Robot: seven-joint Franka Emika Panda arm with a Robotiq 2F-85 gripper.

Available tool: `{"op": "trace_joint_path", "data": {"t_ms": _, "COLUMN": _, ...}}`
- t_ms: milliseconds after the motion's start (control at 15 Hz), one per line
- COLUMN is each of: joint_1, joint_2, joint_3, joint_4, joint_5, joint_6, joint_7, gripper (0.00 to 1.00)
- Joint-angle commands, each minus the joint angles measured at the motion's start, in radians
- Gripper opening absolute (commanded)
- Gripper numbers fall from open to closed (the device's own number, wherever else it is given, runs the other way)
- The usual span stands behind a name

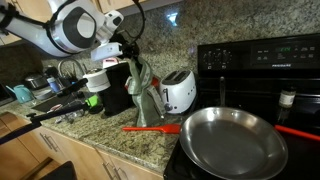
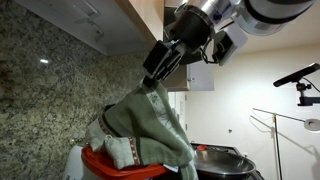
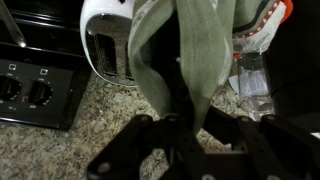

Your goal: Put the green towel on the orange lid

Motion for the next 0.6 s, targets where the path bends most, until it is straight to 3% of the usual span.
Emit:
{"op": "trace_joint_path", "data": {"t_ms": 0, "joint_1": 0.0, "joint_2": 0.0, "joint_3": 0.0, "joint_4": 0.001, "joint_5": 0.0, "joint_6": 0.0, "joint_7": 0.0, "gripper": 0.11}}
{"op": "trace_joint_path", "data": {"t_ms": 67, "joint_1": -0.001, "joint_2": 0.001, "joint_3": 0.0, "joint_4": 0.002, "joint_5": 0.0, "joint_6": -0.001, "joint_7": 0.0, "gripper": 0.11}}
{"op": "trace_joint_path", "data": {"t_ms": 133, "joint_1": -0.002, "joint_2": 0.002, "joint_3": 0.0, "joint_4": 0.003, "joint_5": 0.0, "joint_6": -0.001, "joint_7": 0.0, "gripper": 0.03}}
{"op": "trace_joint_path", "data": {"t_ms": 533, "joint_1": -0.001, "joint_2": 0.098, "joint_3": -0.017, "joint_4": 0.055, "joint_5": -0.108, "joint_6": -0.059, "joint_7": 0.077, "gripper": 0.03}}
